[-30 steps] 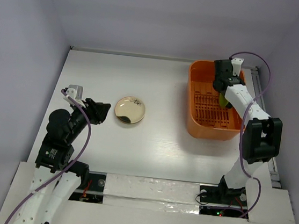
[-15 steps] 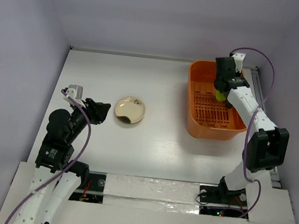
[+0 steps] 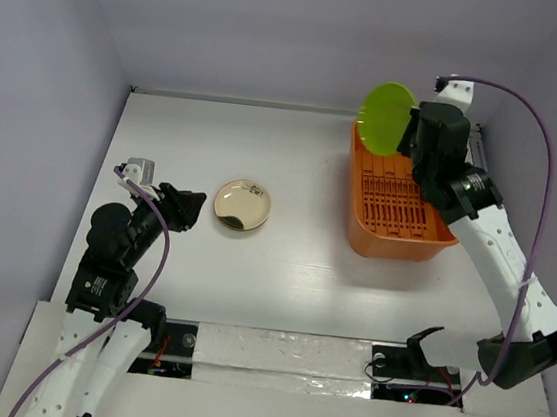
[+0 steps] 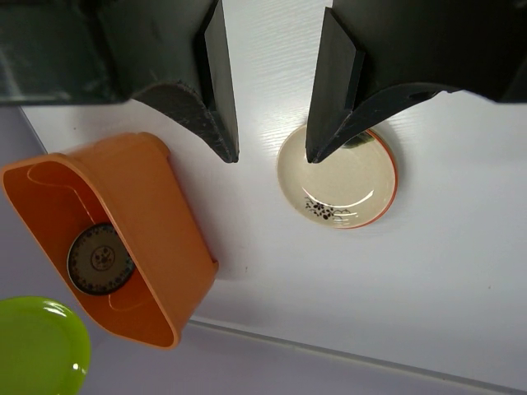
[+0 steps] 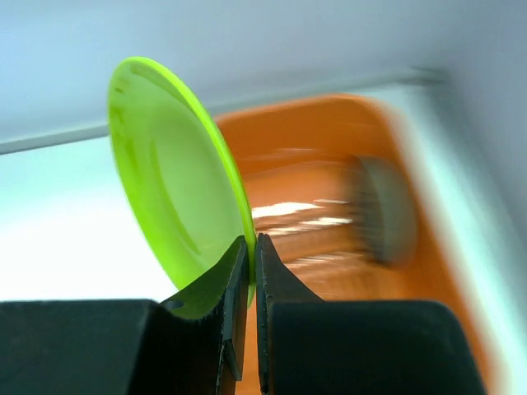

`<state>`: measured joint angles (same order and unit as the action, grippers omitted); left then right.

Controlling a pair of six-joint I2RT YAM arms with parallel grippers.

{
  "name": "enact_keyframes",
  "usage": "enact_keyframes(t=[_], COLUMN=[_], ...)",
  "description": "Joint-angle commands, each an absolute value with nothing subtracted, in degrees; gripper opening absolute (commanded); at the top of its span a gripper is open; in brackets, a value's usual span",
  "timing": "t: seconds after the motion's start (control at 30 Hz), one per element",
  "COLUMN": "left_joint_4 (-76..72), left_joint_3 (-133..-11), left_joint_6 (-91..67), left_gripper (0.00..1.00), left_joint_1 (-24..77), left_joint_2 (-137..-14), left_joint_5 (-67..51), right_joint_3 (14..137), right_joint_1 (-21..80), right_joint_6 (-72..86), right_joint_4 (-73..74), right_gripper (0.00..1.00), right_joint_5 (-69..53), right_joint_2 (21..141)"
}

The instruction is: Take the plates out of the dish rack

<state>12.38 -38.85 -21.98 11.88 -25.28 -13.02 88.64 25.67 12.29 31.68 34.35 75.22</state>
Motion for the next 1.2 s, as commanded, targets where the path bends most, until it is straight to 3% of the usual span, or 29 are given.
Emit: enact_keyframes(t=[0.0,0.2,0.37,0.73,1.07,1.17], left_joint_4=[10.4,10.5,10.5,10.5,10.4,10.3], left_joint_3=[-38.5,-38.5,-38.5,-38.4,-38.4,-38.4], left_joint_6=[-22.3,-22.4,-22.4,-22.4,-22.4,-22.4], left_gripper=[0.36,0.36,0.36,0.36,0.36,0.36], left_joint_1=[11.6,11.6,11.6,11.6,11.1,11.1], left_joint_2=[-25.2,-25.2,-25.0,-25.0,-24.9,-24.7], left_joint_5=[-12.7,-12.1,-12.1,-12.6,-12.8,-12.9], right_joint_3=[85.5,82.3,83.8,81.0,79.7,79.0], right_joint_1=[32.1,38.8,41.7,44.2,45.9,45.9], right_joint_6=[18.5,27.4,32.8,37.4,34.5,32.5], right_joint_4=[21.1,9.3,5.5,1.7,6.0,8.6], right_gripper=[0.0,0.0,0.0,0.03,0.49,0.5], right_joint_5=[18.9,6.3,2.9,-1.8,3.6,8.9], right_joint_2=[77.3,88.0,99.4,109.8,105.7,101.3])
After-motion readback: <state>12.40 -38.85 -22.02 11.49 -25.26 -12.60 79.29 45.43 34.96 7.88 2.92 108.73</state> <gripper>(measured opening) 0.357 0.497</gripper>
